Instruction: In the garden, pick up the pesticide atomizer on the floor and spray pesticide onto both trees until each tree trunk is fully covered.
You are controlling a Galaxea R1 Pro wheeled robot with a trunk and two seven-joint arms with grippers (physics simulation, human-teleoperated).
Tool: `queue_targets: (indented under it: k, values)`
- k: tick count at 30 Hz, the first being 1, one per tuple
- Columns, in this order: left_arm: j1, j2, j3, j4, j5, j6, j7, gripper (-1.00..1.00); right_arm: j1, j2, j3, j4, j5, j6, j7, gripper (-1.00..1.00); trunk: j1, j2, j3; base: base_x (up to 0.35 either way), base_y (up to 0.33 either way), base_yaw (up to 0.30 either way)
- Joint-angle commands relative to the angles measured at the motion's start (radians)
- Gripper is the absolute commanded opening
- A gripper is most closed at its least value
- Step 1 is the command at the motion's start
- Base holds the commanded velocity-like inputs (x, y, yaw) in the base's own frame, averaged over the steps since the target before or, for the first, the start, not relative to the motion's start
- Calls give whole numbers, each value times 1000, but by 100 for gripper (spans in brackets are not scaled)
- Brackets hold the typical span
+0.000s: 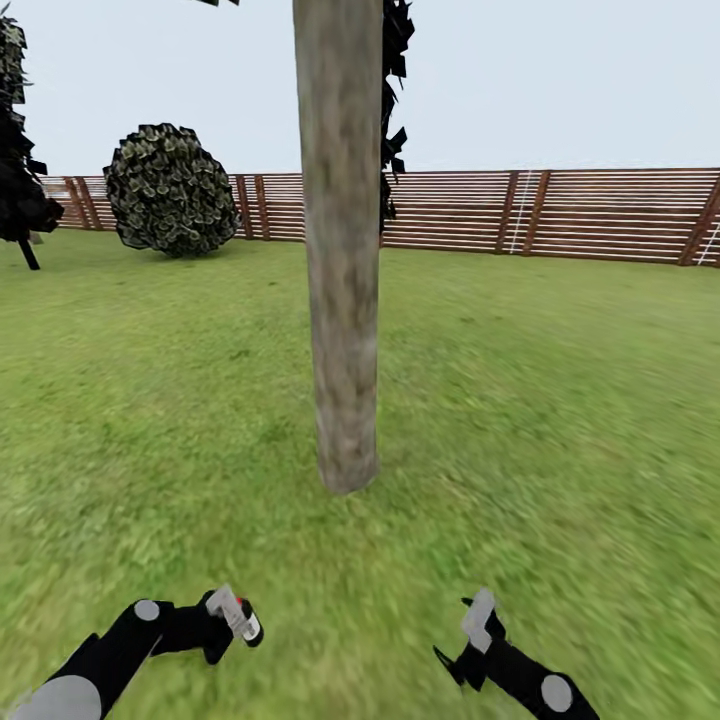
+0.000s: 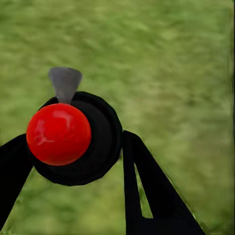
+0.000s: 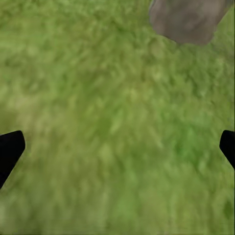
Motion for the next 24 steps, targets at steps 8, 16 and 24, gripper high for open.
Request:
queue_targets:
  k: [8, 16, 24]
  values:
    - [-94, -16, 2, -22, -196, -5, -275, -100, -218, 18, -1, -51, 25, 62, 572, 100, 0, 0, -1, 219, 0, 0]
    - [-96, -73, -9, -46, -234, -6, -283, -100, -262, 71, 2, -54, 25, 164, 606, 100, 0, 0, -1, 1, 0, 0]
    - [-96, -130, -12, -45, -241, -5, -282, -100, -263, 83, 3, -60, 24, 166, 606, 100, 0, 0, -1, 0, 0, 0]
